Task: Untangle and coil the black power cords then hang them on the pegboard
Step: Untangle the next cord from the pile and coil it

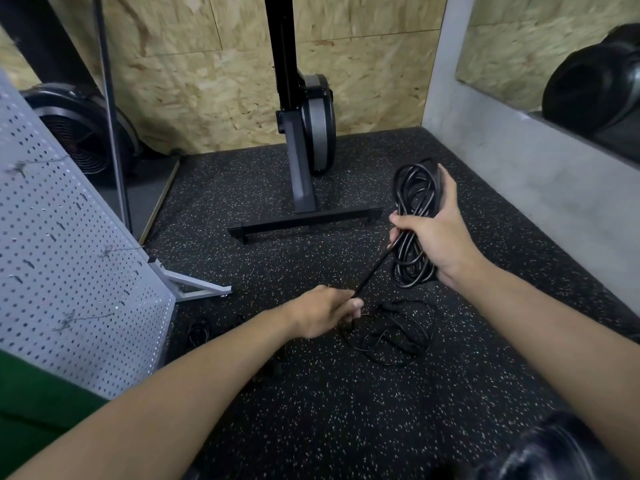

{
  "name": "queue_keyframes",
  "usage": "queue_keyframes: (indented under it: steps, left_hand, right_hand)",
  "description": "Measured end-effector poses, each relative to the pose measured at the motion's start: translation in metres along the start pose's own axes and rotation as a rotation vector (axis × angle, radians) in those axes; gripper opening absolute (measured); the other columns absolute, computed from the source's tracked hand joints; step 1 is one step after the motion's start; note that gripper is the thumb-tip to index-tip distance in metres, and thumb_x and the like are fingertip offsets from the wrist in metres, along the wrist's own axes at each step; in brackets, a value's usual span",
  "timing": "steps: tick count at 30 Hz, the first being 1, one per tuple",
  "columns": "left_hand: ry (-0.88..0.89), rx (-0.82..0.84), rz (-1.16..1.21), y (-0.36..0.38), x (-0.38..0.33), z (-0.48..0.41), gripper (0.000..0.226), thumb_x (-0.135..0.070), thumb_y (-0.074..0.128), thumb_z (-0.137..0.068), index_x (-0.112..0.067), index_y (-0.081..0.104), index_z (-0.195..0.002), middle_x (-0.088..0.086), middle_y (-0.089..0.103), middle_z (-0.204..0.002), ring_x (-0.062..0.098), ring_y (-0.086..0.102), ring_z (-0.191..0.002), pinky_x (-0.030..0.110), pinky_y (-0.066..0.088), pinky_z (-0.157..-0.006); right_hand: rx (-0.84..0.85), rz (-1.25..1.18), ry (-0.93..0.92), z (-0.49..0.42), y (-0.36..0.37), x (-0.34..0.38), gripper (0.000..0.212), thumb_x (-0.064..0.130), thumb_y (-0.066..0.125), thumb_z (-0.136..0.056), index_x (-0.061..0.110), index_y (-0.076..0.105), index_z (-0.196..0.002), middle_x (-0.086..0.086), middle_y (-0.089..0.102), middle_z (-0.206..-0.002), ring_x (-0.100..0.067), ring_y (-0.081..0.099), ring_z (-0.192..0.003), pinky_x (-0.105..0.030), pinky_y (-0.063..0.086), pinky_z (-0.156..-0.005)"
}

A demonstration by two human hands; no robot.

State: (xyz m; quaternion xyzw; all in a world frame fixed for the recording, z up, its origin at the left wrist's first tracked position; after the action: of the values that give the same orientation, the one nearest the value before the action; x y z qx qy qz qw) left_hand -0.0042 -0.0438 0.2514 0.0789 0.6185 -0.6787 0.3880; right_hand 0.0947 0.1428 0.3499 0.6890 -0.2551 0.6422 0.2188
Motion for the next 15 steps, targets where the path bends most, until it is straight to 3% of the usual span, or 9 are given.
queue_keyframes:
  steps: [3,5,7,10,13,15]
  left_hand:
    - [-0.006,-0.029,-0.082,-0.005,0.005,0.002,0.043,-0.056,0.033,-0.109,-0.026,0.063,-0.102,0.006,0.069,-0.084,0.022,0.066,-0.077,0.040,0.057,-0.079]
    - [-0.001,-0.076,-0.165,-0.015,-0.004,0.004,0.044,-0.055,0.034,-0.109,-0.022,0.062,-0.110,0.006,0.067,-0.083,0.019,0.061,-0.068,0.039,0.056,-0.074]
    - [0.043,-0.148,-0.296,-0.029,-0.018,0.007,0.039,-0.050,0.038,-0.110,-0.019,0.057,-0.123,0.000,0.063,-0.078,0.010,0.053,-0.060,0.034,0.049,-0.064]
    - [0.179,-0.253,-0.428,-0.050,-0.045,0.020,0.025,-0.045,0.046,-0.110,-0.024,0.053,-0.121,-0.007,0.062,-0.079,0.011,0.052,-0.061,0.033,0.042,-0.060]
    - [0.300,-0.343,-0.426,-0.064,-0.065,0.034,0.022,-0.044,0.050,-0.107,-0.028,0.063,-0.116,-0.012,0.064,-0.093,0.007,0.056,-0.076,0.028,0.046,-0.067]
    - [0.358,-0.389,-0.416,-0.067,-0.073,0.040,0.023,-0.044,0.054,-0.106,-0.029,0.068,-0.115,-0.013,0.062,-0.094,0.004,0.053,-0.078,0.025,0.046,-0.069]
  right_hand:
    - [-0.056,0.073,-0.036,-0.001,-0.005,0.001,0.105,-0.003,0.074,-0.090,0.047,0.014,-0.160,-0.004,0.045,-0.153,-0.021,0.074,-0.071,-0.050,0.062,-0.090]
    - [-0.055,0.223,-0.086,0.002,-0.008,0.004,0.109,0.003,0.077,-0.091,0.049,0.007,-0.161,-0.002,0.043,-0.156,-0.018,0.076,-0.074,-0.042,0.061,-0.090]
    - [-0.044,0.383,-0.146,0.004,-0.011,0.006,0.110,0.006,0.074,-0.094,0.053,-0.001,-0.160,-0.001,0.046,-0.155,-0.015,0.076,-0.073,-0.029,0.057,-0.081]
    - [-0.012,0.513,-0.134,0.004,-0.011,0.008,0.109,0.007,0.070,-0.098,0.059,-0.007,-0.156,-0.010,0.063,-0.139,-0.010,0.076,-0.070,-0.021,0.052,-0.070]
    - [0.071,0.501,-0.051,0.004,-0.008,0.002,0.102,0.010,0.069,-0.099,0.056,0.001,-0.158,-0.003,0.070,-0.115,-0.015,0.077,-0.074,-0.044,0.061,-0.086]
    - [0.126,0.480,-0.012,0.004,-0.008,0.000,0.095,0.012,0.069,-0.099,0.055,0.008,-0.157,-0.002,0.072,-0.107,-0.018,0.078,-0.076,-0.050,0.060,-0.090]
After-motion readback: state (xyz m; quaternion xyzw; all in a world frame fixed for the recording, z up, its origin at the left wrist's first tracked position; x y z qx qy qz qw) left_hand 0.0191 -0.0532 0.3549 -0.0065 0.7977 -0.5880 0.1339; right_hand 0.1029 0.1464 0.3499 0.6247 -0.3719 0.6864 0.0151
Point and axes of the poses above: each hand's wrist, its own z-axis away from the middle knuckle, its own y-axis out of the palm, x = y × z, the point moved 2 cm from there along -z, towards the middle knuckle
